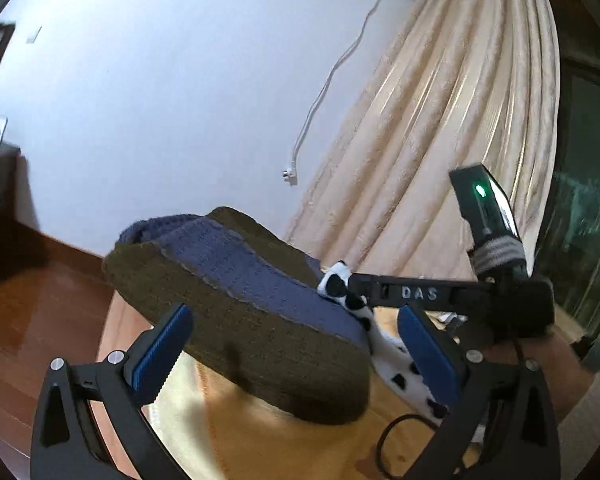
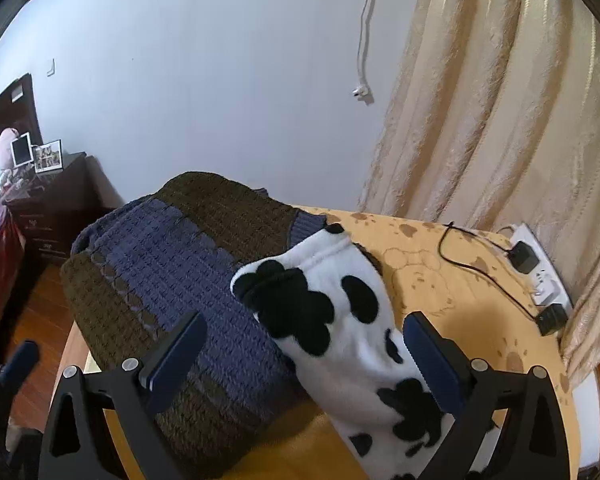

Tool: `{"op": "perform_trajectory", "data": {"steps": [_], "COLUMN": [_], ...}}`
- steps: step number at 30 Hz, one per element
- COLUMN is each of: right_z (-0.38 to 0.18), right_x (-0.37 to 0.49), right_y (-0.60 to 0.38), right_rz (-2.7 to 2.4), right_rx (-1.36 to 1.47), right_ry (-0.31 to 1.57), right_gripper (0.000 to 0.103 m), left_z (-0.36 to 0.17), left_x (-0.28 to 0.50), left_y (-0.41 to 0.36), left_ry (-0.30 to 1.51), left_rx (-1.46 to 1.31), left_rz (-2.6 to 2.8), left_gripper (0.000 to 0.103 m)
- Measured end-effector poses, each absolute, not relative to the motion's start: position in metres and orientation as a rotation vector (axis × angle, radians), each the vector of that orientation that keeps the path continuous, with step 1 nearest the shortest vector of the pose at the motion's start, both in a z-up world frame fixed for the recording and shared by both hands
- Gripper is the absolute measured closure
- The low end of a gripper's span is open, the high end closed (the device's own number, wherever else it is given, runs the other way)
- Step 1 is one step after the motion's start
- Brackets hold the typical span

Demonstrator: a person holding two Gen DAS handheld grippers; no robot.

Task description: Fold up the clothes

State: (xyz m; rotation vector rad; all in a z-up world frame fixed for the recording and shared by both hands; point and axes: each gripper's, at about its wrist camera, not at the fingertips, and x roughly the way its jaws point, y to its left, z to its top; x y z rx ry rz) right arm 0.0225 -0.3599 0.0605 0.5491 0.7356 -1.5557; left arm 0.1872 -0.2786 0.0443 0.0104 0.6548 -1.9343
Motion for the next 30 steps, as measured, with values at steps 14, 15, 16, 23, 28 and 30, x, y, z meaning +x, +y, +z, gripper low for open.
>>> {"op": "perform_trajectory", "data": {"steps": [14, 15, 16, 23, 28, 30], "right_z": [0.027, 0.024, 0.021, 0.024, 0.034, 0.044], "right_x": [0.047, 0.046, 0.044, 0.023, 0.002, -0.005], "right_y": [-0.412, -0.415, -0.417, -0.42, -0.411, -0.404], "right_rz": [-1.432, -1.432, -1.435, -1.504, -1.62, -1.673], "right_rx": [0.596, 0.615, 0.634, 0.75, 0.787, 0.772], "right_ry": [0.99, 0.992, 0.986, 0.907, 0.852, 0.842], "right_gripper": [0.028, 0.036, 0.037, 0.07, 0.09, 0.091], "left_z": [0.055, 0.055, 0.054, 0.05, 0.048, 0.047], "left_x": [0.187, 0.186, 0.186, 0.177, 0.172, 0.17], "left_y": [-0.261, -0.262, -0.264, -0.267, -0.268, -0.268], "left_ry": [0.625, 0.633, 0.645, 0.686, 0.678, 0.675], "left_rx": [-0.024, -0.018, -0.009, 0.061, 0.09, 0.102], "left_rz": [-2.048, -2.05, -2.05, -2.067, -2.075, -2.077], "left_gripper": [0.0, 0.0, 0.0, 0.0, 0.0, 0.0]}}
